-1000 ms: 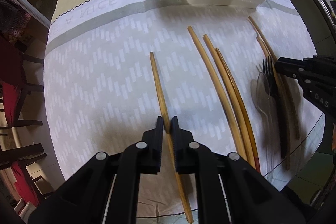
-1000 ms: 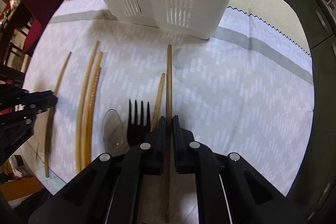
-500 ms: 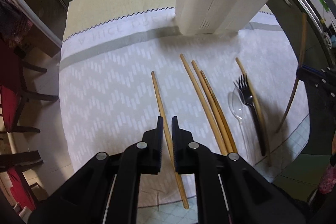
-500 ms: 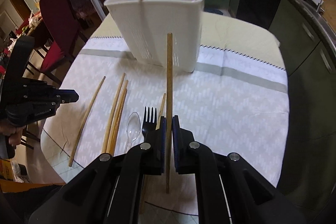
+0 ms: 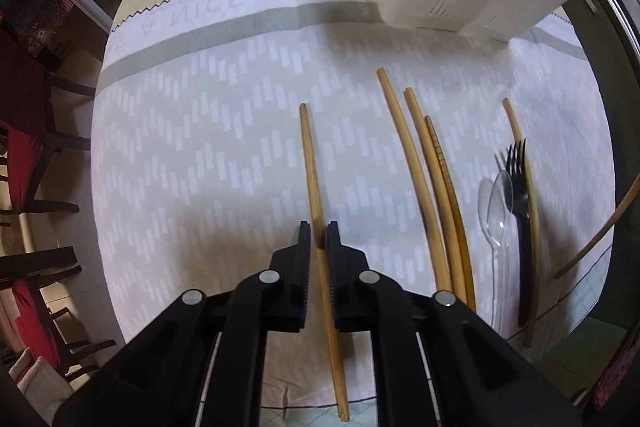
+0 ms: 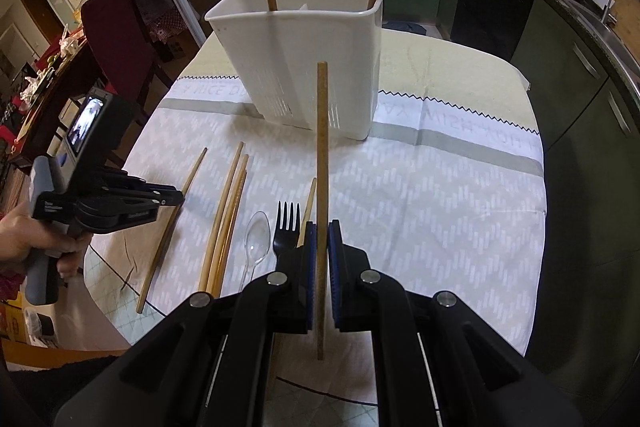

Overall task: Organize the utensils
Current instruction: 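Lift both held chopsticks and carry them over the white utensil holder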

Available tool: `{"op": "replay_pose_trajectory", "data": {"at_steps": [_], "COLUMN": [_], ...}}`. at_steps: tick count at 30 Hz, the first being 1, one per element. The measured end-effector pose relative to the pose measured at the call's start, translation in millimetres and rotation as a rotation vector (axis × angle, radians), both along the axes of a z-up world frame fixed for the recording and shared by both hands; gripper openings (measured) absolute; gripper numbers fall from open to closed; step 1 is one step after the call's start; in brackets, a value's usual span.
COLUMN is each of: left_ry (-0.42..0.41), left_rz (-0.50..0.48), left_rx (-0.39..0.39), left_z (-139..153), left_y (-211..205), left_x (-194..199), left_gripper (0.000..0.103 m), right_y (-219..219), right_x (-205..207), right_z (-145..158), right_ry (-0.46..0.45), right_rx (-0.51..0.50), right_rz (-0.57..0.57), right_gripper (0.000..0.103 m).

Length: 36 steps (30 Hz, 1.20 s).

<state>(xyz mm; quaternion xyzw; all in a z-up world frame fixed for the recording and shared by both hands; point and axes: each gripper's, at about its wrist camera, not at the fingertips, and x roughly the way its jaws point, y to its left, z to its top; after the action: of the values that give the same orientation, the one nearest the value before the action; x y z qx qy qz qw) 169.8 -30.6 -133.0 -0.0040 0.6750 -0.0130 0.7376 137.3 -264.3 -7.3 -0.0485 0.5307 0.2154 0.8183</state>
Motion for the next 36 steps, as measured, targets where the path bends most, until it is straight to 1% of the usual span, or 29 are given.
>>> {"op": "replay_pose_trajectory", "data": {"at_steps": [5,8,10,12,17,22,30,36], "left_ry": [0.008,0.013,-0.002,-0.023,-0.101,-0.192,-0.279,-0.339], "left_rz": [-0.007,0.003,-0.001,-0.008,-0.03,-0.058,-0.092,-0.116], "left_rx": [0.018,-0.003,-0.004,-0.013,-0.03,-0.044,-0.07,-0.092], "left_z": [-7,-7,-3,7,47,87,131,159], "left_y": [-11,-11,-11,-6,-1,0,1,-5], "left_x": [5,6,6,6,4,-8,-34,-41], "left_gripper": [0.009,0.007,0.006,0.006,0.006,0.006,0.006,0.006], "right_y": [0,-1,-1,-2,-7,-12,-16,-16], "right_x": [0,0,-1,-1,-2,-7,-14,-17], "right_z": [0,1,3,4,11,21,43,62], "right_ry": [0.002,0.001,-0.001,-0.002,-0.017,-0.042,-0.088,-0.125], "right_rx": [0.003,0.004,0.009,0.015,0.029,0.044,0.058,0.075], "right_rz": [0.001,0.001,0.0,0.0,-0.003,-0.004,0.004,0.012], "right_gripper": [0.007,0.007,0.007,0.007,0.007,0.007,0.007,0.007]}}
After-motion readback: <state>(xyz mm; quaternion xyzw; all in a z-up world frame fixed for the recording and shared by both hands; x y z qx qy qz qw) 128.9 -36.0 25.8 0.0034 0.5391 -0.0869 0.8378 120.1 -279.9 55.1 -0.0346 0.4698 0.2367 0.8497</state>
